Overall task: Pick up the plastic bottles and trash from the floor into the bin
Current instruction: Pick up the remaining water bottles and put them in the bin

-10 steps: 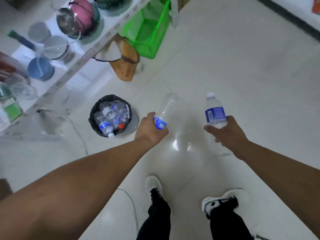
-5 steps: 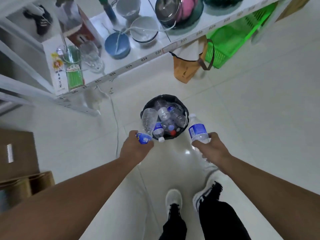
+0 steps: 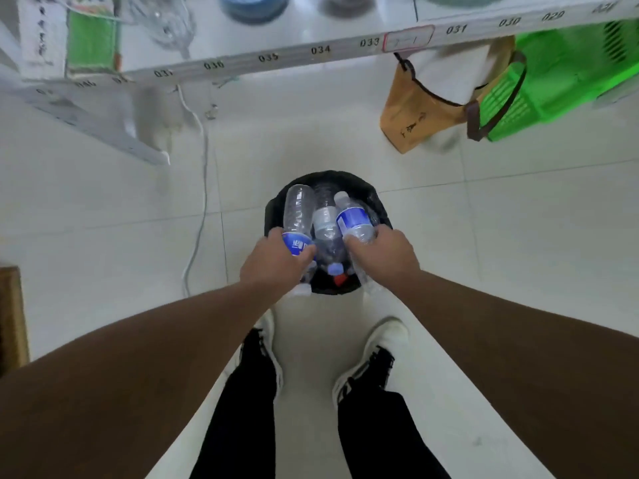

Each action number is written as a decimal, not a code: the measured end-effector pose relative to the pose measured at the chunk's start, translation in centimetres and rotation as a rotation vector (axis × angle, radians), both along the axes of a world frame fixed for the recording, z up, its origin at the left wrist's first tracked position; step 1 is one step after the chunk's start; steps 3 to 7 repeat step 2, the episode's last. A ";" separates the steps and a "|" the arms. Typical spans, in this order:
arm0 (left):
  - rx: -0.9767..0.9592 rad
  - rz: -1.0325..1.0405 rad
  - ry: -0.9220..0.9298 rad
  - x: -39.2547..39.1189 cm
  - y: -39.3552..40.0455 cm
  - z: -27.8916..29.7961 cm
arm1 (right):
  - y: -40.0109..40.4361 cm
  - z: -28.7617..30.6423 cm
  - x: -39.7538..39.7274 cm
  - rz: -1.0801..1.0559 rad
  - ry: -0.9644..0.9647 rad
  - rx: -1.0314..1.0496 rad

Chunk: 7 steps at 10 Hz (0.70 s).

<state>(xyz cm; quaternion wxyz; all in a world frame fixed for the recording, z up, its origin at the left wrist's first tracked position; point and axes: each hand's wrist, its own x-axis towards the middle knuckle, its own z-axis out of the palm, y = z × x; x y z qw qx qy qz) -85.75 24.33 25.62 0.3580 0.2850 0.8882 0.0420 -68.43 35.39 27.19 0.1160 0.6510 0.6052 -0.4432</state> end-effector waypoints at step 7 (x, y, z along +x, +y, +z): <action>-0.136 -0.016 0.081 1.2 2.6 -2.8 | 0.8 -4.2 -4.9 -0.006 -0.140 -0.012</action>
